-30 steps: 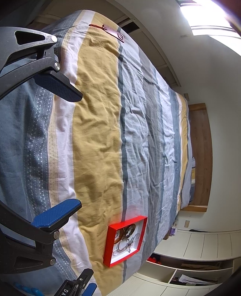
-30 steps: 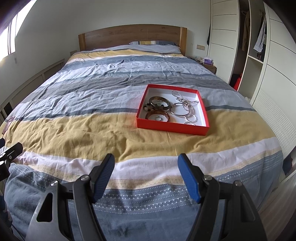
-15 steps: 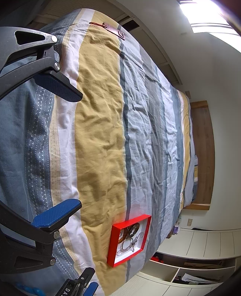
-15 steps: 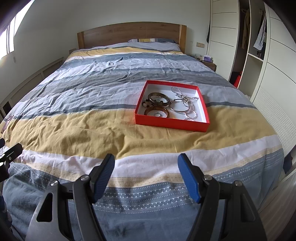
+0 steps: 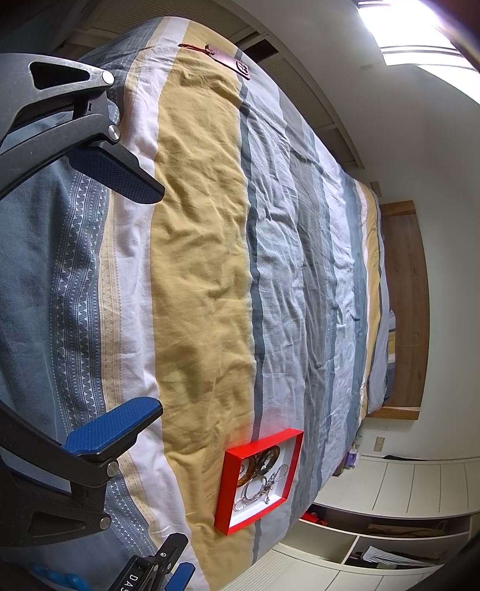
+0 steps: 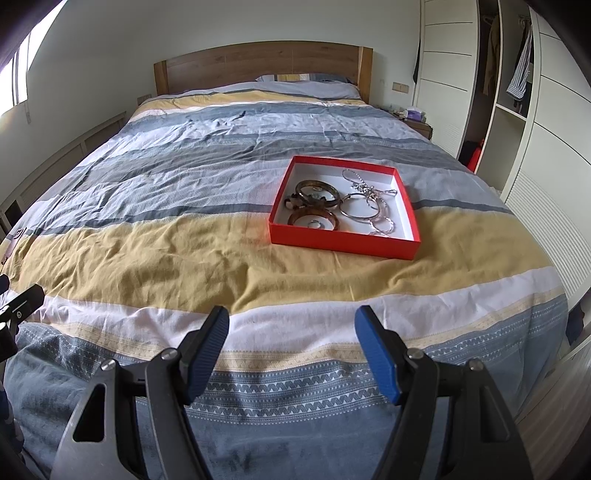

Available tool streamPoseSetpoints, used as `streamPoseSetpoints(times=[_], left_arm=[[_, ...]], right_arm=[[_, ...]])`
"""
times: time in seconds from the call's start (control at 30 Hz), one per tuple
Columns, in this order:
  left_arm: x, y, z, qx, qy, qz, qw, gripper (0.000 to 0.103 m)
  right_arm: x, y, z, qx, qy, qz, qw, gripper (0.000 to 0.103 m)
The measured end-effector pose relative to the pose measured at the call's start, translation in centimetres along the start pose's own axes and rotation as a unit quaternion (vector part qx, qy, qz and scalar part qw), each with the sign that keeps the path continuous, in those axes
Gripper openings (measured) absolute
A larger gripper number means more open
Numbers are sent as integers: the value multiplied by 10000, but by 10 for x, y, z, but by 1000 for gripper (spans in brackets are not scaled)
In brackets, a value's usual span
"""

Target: Organize jewelry

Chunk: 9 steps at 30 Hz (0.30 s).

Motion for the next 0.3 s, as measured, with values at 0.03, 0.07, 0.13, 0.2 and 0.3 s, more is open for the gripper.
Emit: streamPoseSetpoints(times=[0.03, 0.07, 0.13, 0.2, 0.3], left_arm=[[0, 0, 0, 2, -1, 1, 10000, 103], [0, 0, 0, 4, 3, 2, 10000, 103], [0, 0, 0, 1, 6, 1, 10000, 103], [0, 0, 0, 3, 7, -1, 10000, 103], [0, -1, -2, 6, 5, -14, 10000, 102]], right_arm=[[0, 1, 1, -7, -4, 0, 10000, 69], [0, 0, 0, -6, -5, -1, 10000, 69], [0, 0, 0, -8, -7, -1, 10000, 69], [0, 0, 0, -7, -6, -2, 10000, 69], [0, 0, 0, -5, -4, 1, 10000, 69]])
Point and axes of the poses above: each gripper's, at about its wrist camera, not at the fingertips, and y roughly against the way its jaws point, x to its left, z to its top, the point moved 2 cm from there along -y, roughly the way its jaws point, and after that the axes turned 12 degrees about -z, right-handed, at the moved point
